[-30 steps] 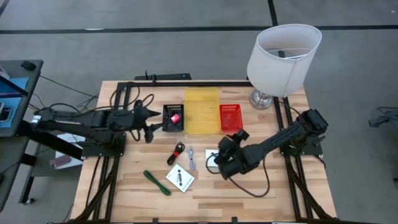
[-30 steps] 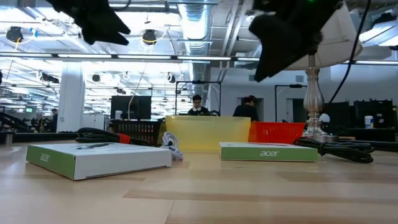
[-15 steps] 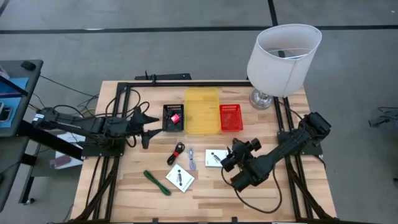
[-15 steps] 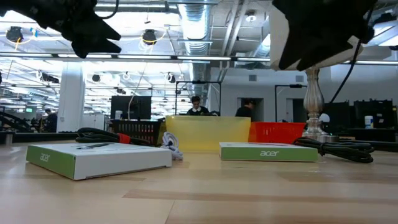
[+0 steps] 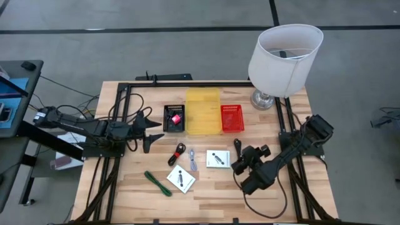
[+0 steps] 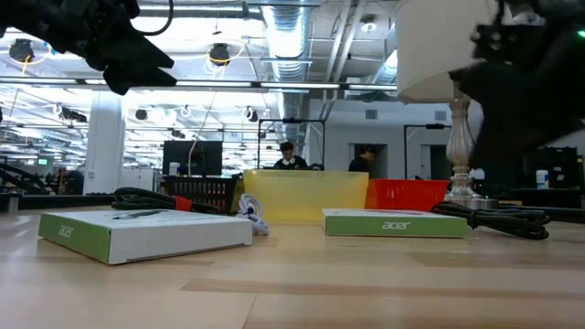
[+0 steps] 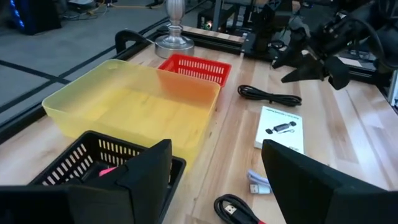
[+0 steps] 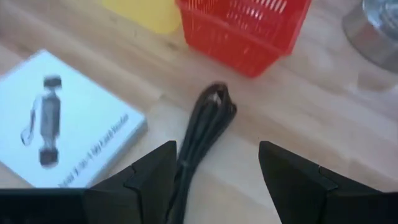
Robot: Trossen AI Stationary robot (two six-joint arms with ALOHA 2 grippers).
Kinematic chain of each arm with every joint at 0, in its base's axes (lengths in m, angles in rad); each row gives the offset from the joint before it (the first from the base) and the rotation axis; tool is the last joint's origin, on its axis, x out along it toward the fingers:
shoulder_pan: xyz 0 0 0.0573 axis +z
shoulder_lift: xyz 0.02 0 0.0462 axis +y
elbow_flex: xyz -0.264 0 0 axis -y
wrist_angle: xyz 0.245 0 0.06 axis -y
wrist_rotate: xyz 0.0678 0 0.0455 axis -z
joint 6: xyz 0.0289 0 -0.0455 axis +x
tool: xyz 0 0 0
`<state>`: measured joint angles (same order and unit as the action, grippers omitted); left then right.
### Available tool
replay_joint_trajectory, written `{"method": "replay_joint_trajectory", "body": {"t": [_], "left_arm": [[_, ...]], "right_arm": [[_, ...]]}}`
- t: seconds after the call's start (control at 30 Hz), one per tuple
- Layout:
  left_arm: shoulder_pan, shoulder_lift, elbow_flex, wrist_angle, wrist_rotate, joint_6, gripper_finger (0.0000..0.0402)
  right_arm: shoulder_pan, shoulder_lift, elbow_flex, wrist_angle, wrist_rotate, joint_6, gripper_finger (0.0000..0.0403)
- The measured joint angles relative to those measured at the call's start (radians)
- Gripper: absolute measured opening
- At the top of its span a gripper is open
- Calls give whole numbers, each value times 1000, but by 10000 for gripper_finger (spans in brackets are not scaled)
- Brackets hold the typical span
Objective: Pick and place items into bin
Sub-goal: Put the right black charger cable into the red bin
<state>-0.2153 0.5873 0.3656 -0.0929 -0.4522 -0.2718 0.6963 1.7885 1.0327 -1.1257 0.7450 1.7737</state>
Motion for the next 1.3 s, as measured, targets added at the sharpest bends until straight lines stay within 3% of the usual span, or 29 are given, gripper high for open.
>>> {"method": "replay_joint_trajectory", "body": {"t": [0.37, 0.97, 1.3], "left_arm": [[0, 2, 0, -6, 0, 101, 242], [0, 2, 0, -6, 0, 141, 242], [0, 2, 0, -32, 2, 105, 242]], "right_arm": [[51, 0, -61, 92, -11, -1, 225], [-76, 0, -61, 200, -70, -144, 225], [-162, 0, -60, 220, -231, -213, 225]]}}
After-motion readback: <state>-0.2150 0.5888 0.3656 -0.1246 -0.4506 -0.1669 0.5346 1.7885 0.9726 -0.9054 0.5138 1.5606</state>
